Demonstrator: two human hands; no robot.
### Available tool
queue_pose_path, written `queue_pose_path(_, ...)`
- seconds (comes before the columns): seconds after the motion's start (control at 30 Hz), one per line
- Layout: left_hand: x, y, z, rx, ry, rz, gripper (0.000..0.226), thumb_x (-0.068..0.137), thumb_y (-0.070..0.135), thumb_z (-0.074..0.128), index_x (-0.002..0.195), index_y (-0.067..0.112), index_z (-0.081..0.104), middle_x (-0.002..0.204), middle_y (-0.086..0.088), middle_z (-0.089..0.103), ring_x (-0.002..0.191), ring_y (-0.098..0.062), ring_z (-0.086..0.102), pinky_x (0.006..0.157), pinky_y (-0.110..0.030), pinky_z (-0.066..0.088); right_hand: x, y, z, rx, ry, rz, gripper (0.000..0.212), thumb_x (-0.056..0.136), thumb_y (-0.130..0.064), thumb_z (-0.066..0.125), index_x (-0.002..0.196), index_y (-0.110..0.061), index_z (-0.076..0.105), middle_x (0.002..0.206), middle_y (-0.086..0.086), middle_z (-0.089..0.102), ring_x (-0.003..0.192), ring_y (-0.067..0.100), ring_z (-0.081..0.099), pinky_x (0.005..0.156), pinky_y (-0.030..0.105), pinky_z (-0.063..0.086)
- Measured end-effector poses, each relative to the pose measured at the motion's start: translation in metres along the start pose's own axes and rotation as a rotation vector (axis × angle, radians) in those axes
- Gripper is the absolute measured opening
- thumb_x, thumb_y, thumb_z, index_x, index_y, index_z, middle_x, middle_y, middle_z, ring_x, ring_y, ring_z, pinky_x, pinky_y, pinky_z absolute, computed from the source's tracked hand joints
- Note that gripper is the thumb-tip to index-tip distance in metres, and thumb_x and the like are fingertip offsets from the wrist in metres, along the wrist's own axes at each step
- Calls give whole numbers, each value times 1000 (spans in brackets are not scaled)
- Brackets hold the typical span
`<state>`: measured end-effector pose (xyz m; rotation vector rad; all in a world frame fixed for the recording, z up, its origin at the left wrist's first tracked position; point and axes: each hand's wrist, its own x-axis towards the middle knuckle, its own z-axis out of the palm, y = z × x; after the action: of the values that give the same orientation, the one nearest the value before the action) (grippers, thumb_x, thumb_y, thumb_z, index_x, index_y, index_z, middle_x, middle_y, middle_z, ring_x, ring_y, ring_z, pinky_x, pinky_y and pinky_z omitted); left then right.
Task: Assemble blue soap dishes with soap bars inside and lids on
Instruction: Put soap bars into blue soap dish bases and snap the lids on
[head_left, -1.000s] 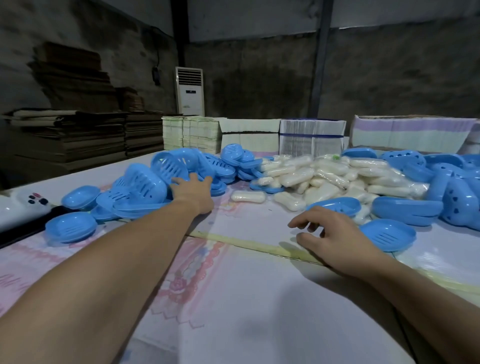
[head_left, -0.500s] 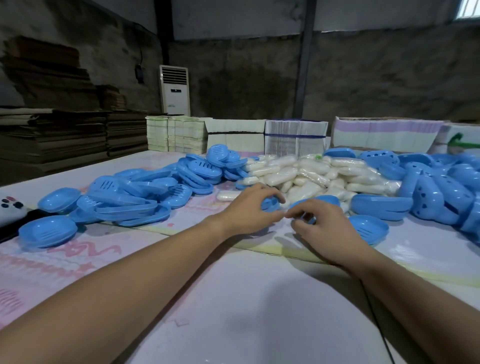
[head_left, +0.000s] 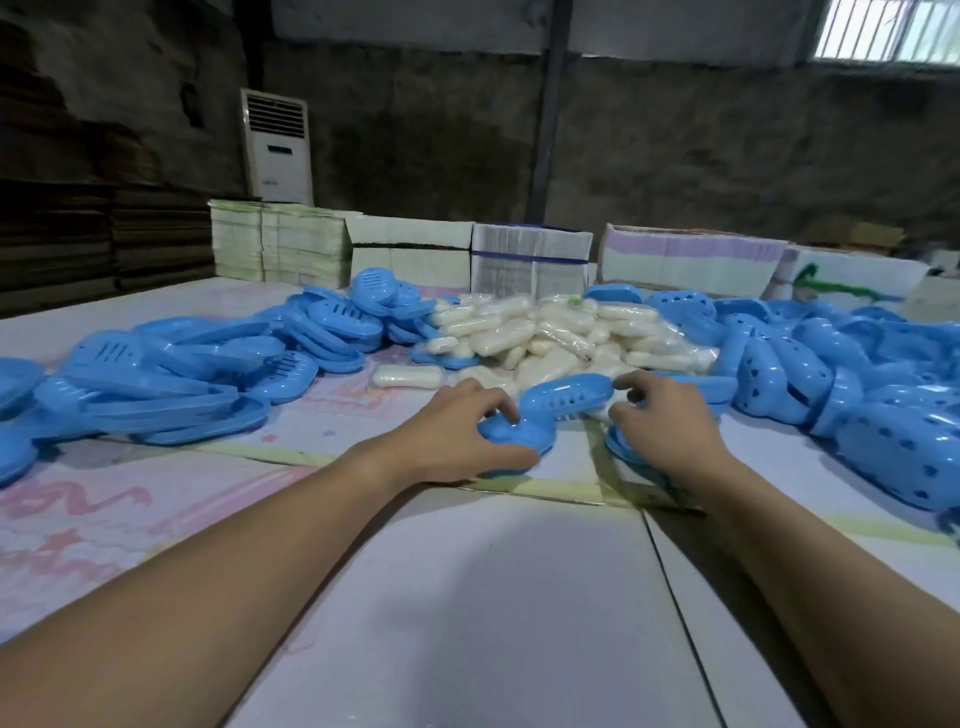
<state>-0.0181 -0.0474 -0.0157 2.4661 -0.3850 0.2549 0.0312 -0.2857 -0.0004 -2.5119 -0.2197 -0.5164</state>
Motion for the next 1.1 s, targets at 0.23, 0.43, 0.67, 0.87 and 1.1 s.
queue_pose_path(0.23,-5,7,5,-169,-141,92,44,78,33,67,111,59,55,120,40,49,106,23,45,76,2,38,1,-3,2,-328,-210,75,48,89,-38,52,138,-38,51,138,6,53,133,35,33,106,55,32)
queue_pose_path(0.43,3,2,11,-154,-115,80,52,79,35,68,123,53,46,132,17,50,124,-1,38,97,-18,34,10,-9,5,-346,-307,20,55,92,-28,40,144,-45,39,152,1,37,136,35,26,109,62,23)
queue_pose_path(0.67,8,-5,9,-90,-37,23,59,73,52,77,122,46,44,117,18,52,115,-8,40,85,-20,38,17,-24,8,-359,-380,103,53,91,-50,26,138,-40,47,151,4,39,140,37,27,109,66,21)
queue_pose_path(0.87,8,-8,9,-100,-69,31,61,66,61,74,119,53,46,117,26,52,118,-6,45,104,-36,45,16,-6,-3,-425,-178,122,19,85,-45,55,85,-27,60,101,0,64,100,25,55,86,43,49)
queue_pose_path(1.1,4,-2,12,-144,-87,64,58,64,61,75,114,60,45,117,33,54,125,-5,46,106,-36,47,22,-5,1,-514,-174,150,26,86,-43,57,100,-23,47,108,7,60,107,31,51,93,49,45)
